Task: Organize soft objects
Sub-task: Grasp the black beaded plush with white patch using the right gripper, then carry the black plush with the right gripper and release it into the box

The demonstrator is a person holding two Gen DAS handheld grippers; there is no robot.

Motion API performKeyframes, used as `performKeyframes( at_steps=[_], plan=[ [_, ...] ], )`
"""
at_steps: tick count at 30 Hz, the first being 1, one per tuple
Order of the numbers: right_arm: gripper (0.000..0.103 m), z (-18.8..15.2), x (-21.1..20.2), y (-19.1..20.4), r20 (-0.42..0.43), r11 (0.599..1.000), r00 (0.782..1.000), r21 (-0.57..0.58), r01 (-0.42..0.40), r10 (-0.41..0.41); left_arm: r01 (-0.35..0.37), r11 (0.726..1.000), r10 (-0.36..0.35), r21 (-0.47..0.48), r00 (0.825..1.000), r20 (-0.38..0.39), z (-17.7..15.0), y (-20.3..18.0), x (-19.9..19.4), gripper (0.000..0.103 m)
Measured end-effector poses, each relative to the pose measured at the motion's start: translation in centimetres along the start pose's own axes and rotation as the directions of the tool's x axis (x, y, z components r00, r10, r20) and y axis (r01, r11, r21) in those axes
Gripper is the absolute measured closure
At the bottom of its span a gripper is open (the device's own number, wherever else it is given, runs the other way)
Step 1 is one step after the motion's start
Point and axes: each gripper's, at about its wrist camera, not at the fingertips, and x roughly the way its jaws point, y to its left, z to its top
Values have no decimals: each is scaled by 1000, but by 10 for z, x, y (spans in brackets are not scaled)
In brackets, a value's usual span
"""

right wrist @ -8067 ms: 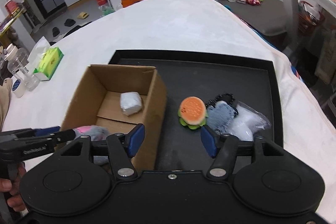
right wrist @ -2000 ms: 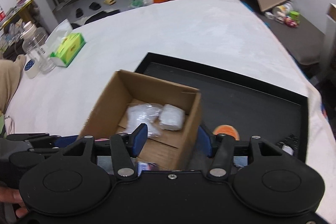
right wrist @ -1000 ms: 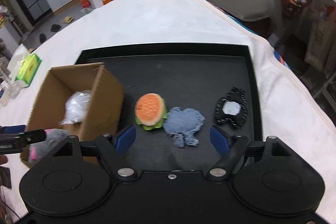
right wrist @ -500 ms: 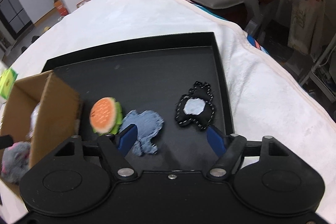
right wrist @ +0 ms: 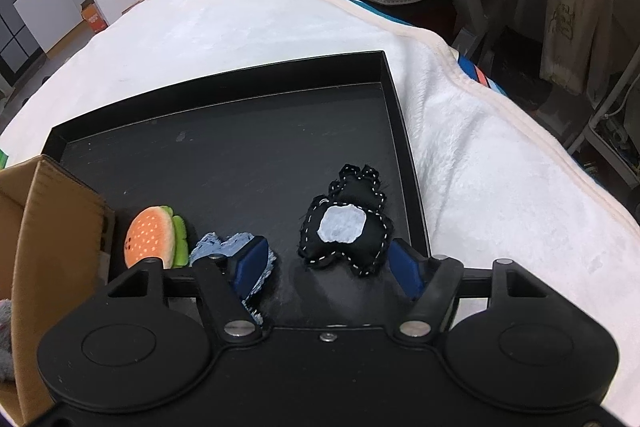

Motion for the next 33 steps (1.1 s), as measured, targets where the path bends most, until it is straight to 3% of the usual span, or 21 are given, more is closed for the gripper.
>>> performKeyframes(
  at_steps=[9,14,17,33],
  plan=[
    [37,6,21,1,-16,999,999,3,52,-52,-3,1000,3,-1,1000,-13,0,0,4,14],
    [60,3,27,2,-23,996,996,-19,83,-83,2,1000,-2,0,1000,-11,1,0,5,14],
    [65,2,24,2,-26,996,996,-22,86,-86,4,1000,-4,-6,1000,-10,0,2,4,14],
    [65,1,-18,18,-9,998,999,-45,37,-37,29,999,-29,-23,999,15,-12,13,-12,14]
  ],
)
